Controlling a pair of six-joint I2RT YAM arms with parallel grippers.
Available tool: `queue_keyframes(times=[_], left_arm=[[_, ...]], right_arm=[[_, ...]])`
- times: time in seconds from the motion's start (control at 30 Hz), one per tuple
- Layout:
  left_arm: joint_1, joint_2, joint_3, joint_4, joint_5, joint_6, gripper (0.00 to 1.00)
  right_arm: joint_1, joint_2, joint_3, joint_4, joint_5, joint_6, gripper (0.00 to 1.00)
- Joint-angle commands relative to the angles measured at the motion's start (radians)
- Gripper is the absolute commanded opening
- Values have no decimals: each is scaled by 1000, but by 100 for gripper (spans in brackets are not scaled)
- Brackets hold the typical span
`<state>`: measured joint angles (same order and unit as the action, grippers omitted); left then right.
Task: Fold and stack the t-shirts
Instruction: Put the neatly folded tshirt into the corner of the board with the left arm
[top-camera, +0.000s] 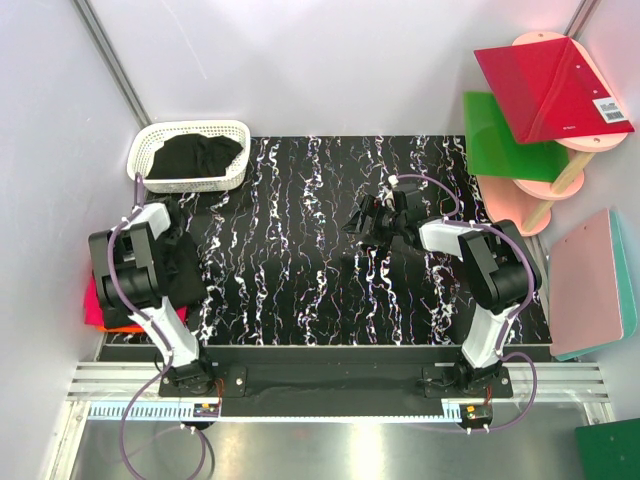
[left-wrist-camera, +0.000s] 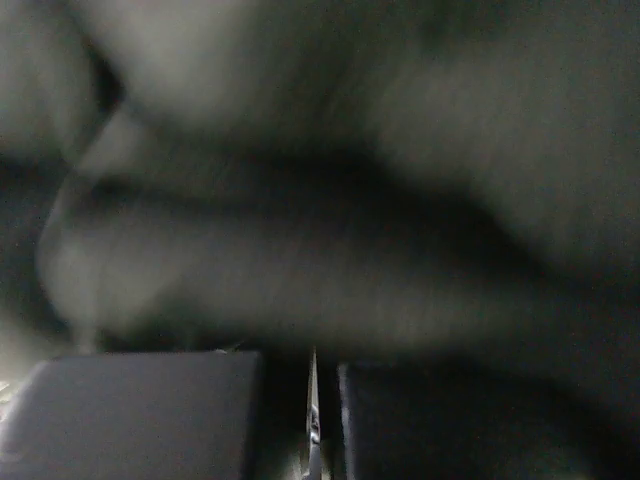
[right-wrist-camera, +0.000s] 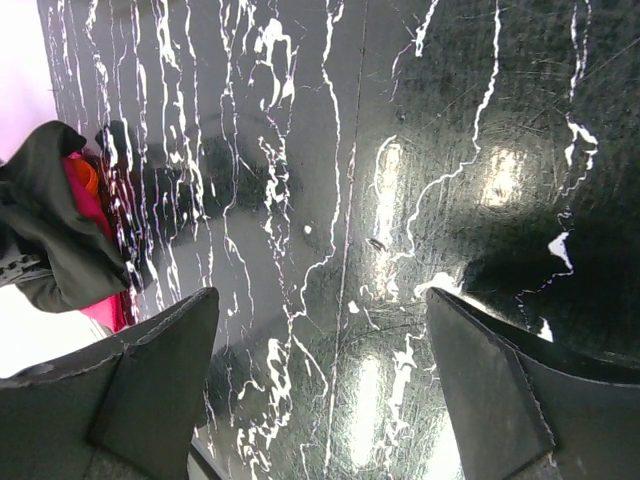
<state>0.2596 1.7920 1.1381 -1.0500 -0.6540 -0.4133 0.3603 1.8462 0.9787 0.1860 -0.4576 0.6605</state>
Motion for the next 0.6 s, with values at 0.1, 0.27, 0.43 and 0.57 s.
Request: queue_keyframes(times=[0.1, 0.27, 0.43, 0.57], left_arm=[[9, 4, 20, -16, 59, 7, 0], [-5, -214, 60, 31, 76, 30, 0], [-16, -602, -10, 180, 200, 94, 11], [-14, -781, -99, 228, 362, 100, 72]], right_arm=[[8, -2, 20, 35, -41, 7, 92], [8, -4, 3, 62, -49, 19, 92], [8, 7, -5, 81, -59, 36, 92], [9, -7, -6, 92, -62, 24, 93]])
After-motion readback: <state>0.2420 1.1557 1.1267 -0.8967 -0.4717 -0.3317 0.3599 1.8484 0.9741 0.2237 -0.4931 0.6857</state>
